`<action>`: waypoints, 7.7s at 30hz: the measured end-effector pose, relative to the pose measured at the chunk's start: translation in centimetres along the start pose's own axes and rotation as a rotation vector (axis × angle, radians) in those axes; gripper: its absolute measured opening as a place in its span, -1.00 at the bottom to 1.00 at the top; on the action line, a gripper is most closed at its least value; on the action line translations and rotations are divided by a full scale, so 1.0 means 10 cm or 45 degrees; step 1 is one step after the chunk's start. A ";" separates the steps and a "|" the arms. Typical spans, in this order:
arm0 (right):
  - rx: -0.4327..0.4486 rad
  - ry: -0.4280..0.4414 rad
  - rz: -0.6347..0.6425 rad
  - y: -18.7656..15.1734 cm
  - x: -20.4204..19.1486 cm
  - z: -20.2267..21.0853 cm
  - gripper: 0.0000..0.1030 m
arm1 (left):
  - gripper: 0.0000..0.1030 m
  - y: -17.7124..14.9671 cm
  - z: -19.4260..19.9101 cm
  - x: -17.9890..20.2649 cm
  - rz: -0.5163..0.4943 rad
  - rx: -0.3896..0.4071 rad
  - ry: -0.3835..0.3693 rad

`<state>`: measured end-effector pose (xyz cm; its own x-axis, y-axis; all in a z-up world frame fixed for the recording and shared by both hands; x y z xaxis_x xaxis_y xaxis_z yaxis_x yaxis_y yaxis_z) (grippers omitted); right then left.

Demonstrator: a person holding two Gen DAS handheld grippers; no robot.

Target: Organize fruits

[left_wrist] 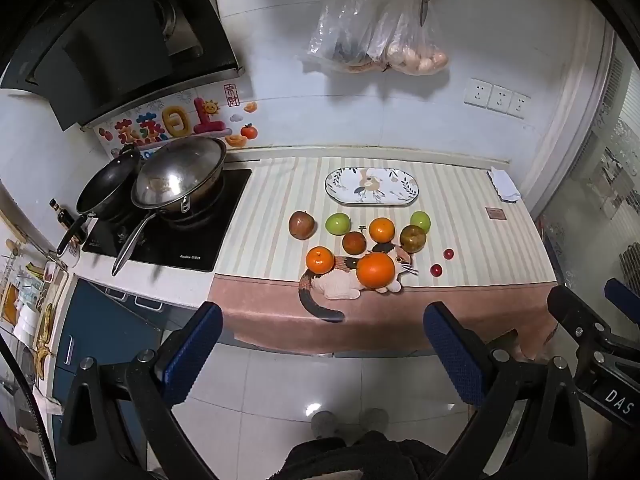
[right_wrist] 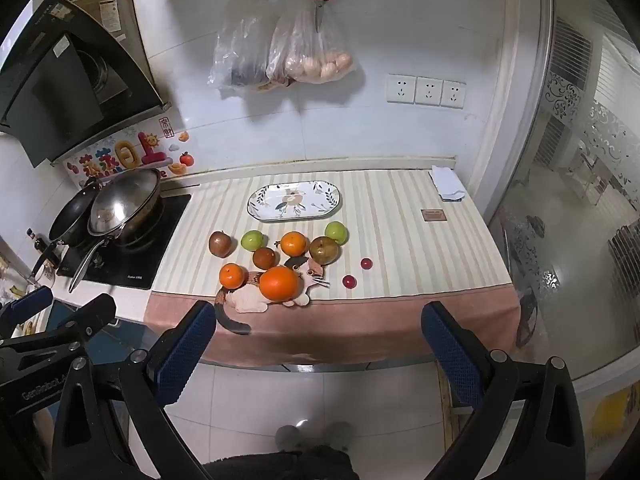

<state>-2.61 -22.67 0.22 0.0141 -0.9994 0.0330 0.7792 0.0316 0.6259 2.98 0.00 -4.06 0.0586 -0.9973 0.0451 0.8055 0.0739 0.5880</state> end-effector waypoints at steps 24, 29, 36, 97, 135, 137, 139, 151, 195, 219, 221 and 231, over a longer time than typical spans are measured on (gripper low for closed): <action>-0.003 0.023 -0.016 0.02 0.01 -0.02 1.00 | 1.00 0.07 0.00 0.07 0.002 0.026 0.007; -0.001 0.025 -0.018 0.04 -0.02 -0.03 1.00 | 1.00 0.07 0.01 0.06 0.005 0.031 0.006; 0.002 0.027 -0.017 0.02 -0.01 -0.03 1.00 | 1.00 0.08 0.06 -0.02 0.011 0.032 -0.003; 0.030 0.039 -0.015 0.17 -0.12 0.07 1.00 | 1.00 0.15 0.15 -0.11 0.031 0.057 0.000; -0.764 0.435 -0.118 -0.22 -0.88 -4.63 0.95 | 1.00 0.18 -3.76 -0.64 0.115 -0.716 0.234; -0.828 0.471 -0.109 -0.28 -0.98 -4.83 0.94 | 1.00 0.15 -3.89 -0.62 0.143 -0.766 0.224; -0.851 0.410 -0.017 -0.30 -1.05 -4.95 0.94 | 0.92 0.13 -4.04 -0.60 0.177 -0.812 0.205; -0.966 0.388 0.129 -0.45 -1.22 -5.42 0.73 | 0.83 0.17 -4.58 -0.33 0.264 -0.971 -0.027; -0.728 0.378 -0.225 0.31 -0.45 -4.46 0.60 | 0.18 1.03 -4.15 0.30 0.026 -0.796 -0.294; -0.799 0.293 0.045 2.13 -0.20 -6.93 0.61 | 0.19 2.29 -6.33 0.97 0.144 -0.980 -0.132; -0.836 0.299 0.045 2.11 -0.21 -7.07 0.61 | 0.19 2.24 -6.41 0.97 0.142 -1.007 -0.116; -0.941 0.301 0.038 2.10 -0.16 -7.26 0.63 | 0.20 2.24 -6.45 0.97 0.103 -1.013 -0.044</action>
<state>59.19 -21.62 -43.24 0.1101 -0.9779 -0.1777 0.9909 0.1219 -0.0573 59.59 -8.19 -42.52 0.1266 -0.9873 0.0959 0.9794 0.1091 -0.1698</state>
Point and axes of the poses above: each gripper's, at about its wrist camera, not at the fingertips, and z roughly against the way its jaws point, x to its right, y to its top, the point moved 5 cm from there along -z, roughly the way its jaws point, and after that the axes turned 8 degrees about z, right-handed, at the moved point
